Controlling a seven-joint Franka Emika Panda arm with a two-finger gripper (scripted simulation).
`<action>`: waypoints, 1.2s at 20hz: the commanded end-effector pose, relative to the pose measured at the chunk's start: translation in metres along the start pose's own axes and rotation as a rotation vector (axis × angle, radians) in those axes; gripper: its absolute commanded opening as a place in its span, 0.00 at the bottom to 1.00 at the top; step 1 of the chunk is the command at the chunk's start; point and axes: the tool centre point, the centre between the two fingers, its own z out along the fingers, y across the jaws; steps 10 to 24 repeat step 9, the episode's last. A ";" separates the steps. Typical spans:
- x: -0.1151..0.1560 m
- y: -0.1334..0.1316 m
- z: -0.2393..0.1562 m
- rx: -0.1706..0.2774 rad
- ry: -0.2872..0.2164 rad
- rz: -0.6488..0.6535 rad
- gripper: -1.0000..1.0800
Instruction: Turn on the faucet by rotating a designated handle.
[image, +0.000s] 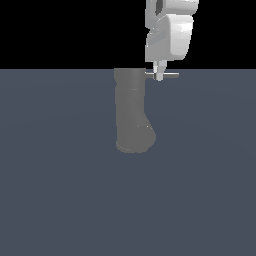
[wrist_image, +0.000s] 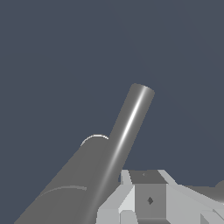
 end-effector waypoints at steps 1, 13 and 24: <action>0.032 -0.001 0.000 0.007 0.007 0.046 0.00; 0.050 -0.013 -0.001 0.008 0.007 0.055 0.00; 0.050 -0.013 -0.001 0.008 0.007 0.055 0.00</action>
